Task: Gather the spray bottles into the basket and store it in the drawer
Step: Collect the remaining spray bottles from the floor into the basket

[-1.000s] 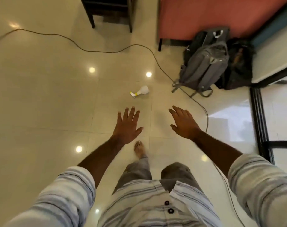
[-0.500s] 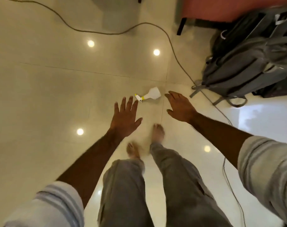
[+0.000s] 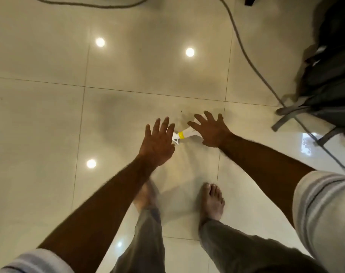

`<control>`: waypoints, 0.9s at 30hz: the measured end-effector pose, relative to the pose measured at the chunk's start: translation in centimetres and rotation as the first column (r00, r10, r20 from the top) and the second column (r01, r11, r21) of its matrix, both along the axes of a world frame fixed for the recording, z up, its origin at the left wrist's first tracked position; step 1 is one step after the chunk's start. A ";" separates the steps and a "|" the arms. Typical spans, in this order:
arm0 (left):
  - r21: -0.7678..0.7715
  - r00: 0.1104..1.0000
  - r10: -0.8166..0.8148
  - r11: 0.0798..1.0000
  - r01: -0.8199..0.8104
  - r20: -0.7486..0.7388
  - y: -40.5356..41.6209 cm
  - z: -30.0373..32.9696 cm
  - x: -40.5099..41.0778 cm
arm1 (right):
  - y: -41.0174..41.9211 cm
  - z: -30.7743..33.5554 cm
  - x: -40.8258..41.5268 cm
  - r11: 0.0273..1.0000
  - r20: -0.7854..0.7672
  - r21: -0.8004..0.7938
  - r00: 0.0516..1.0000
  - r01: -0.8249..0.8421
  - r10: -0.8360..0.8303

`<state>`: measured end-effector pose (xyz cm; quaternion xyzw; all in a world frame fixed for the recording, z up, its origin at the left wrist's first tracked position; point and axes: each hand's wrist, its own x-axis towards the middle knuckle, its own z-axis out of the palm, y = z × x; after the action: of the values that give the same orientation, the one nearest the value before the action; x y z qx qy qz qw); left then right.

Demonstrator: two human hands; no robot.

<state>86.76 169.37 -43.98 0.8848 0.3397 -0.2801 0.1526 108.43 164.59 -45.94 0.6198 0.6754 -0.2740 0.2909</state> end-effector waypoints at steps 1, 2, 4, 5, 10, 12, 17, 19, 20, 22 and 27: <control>-0.014 1.000 0.023 1.000 -0.023 0.012 0.6 -1.2 -0.1 | 0.2 -1.3 0.0 1.000 0.015 0.004 1.000 -0.012 0.012; -0.031 0.999 0.047 0.998 -0.047 0.016 1.1 -2.2 -0.2 | 0.2 -2.4 0.1 1.000 0.027 0.009 1.000 -0.014 0.014; -0.063 0.995 0.098 0.993 -0.097 0.019 1.6 -3.6 -0.7 | 0.3 -4.0 0.0 0.999 0.039 0.037 0.999 -0.008 0.006; -0.087 0.991 0.130 0.988 -0.126 0.033 1.8 -4.1 -1.0 | 0.4 -4.5 0.0 0.999 0.034 0.045 0.999 -0.002 0.001; -0.381 0.822 0.518 0.828 -0.412 0.237 1.5 -2.4 -2.7 | 0.4 -1.8 -0.5 0.882 -0.241 -0.164 0.849 0.442 -0.470; -0.604 0.545 0.830 0.495 -0.625 0.116 0.6 1.3 -2.7 | -0.4 2.0 -1.7 0.763 -0.394 -0.299 0.654 0.573 -0.646; -0.834 0.012 0.999 -0.037 -0.551 -0.052 -2.0 15.1 -3.2 | -3.3 15.5 -6.1 0.719 -0.558 -0.372 0.478 0.587 -0.679; -0.822 -0.042 0.999 -0.028 -0.569 -0.005 -2.5 21.3 -4.3 | -4.0 21.8 -7.1 0.722 -0.578 -0.363 0.466 0.589 -0.670; -0.811 -0.050 0.999 -0.019 -0.585 0.013 -2.8 24.7 -5.0 | -4.2 25.3 -7.5 0.746 -0.583 -0.346 0.492 0.569 -0.646; -0.775 -0.049 0.996 0.024 -0.632 0.071 -3.5 31.9 -6.2 | -4.3 32.3 -8.8 0.819 -0.563 -0.271 0.607 0.506 -0.561; -0.616 0.000 0.916 0.269 -0.741 0.401 -5.3 48.6 -8.2 | -3.0 48.2 -12.5 0.887 -0.655 -0.141 0.630 0.441 -0.417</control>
<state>78.60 164.10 4.63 0.5059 0.6717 0.1965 0.5043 95.96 161.58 2.29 0.6264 0.5711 -0.5276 -0.0549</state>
